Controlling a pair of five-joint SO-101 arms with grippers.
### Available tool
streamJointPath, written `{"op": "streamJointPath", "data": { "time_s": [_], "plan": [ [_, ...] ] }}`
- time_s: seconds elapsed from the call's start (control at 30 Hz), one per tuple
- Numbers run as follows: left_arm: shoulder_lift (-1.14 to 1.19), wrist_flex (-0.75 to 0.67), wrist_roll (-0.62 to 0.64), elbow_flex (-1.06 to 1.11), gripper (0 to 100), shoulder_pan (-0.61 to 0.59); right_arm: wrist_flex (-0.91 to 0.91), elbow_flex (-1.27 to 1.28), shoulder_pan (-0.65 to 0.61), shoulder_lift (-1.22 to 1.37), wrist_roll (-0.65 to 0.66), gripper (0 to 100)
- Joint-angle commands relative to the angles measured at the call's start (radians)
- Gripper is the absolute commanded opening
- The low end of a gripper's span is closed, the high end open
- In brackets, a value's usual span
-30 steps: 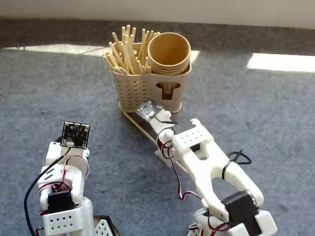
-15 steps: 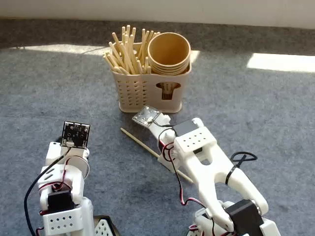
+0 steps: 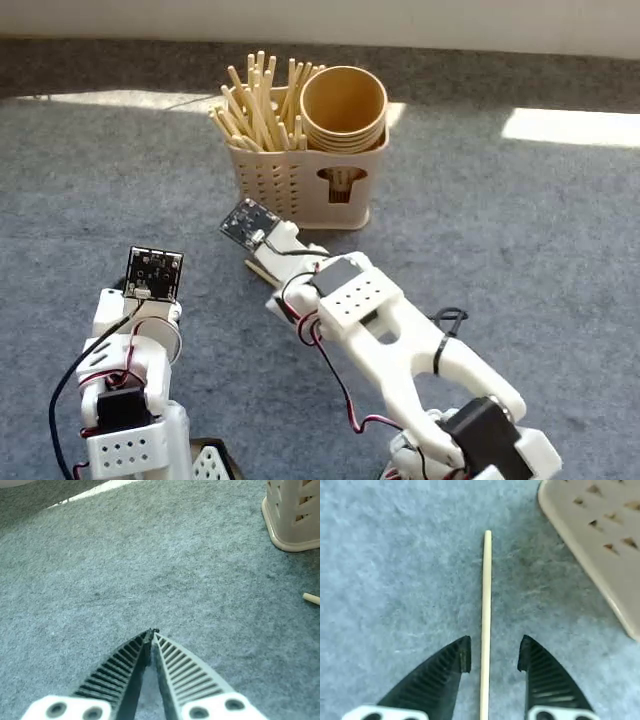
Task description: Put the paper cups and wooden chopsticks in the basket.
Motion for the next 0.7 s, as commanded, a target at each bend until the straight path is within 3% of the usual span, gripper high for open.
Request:
{"op": "streamJointPath", "data": {
  "time_s": [0.0,0.27,0.47,0.67],
  "plan": [
    [-0.007,0.005,-0.005,0.019,0,-0.008,-0.064,-0.044,-0.012,0.082,-0.009,16.3],
    [-0.007,0.005,-0.005,0.019,0,-0.01,-0.068,-0.045,-0.028,0.176,-0.009,16.1],
    [-0.007,0.005,-0.005,0.019,0,-0.01,-0.067,-0.039,-0.027,0.186,-0.009,0.5],
    [-0.007,0.005,-0.005,0.019,0,-0.01,0.07,-0.045,-0.025,0.133,-0.008,0.6]
  ]
}}
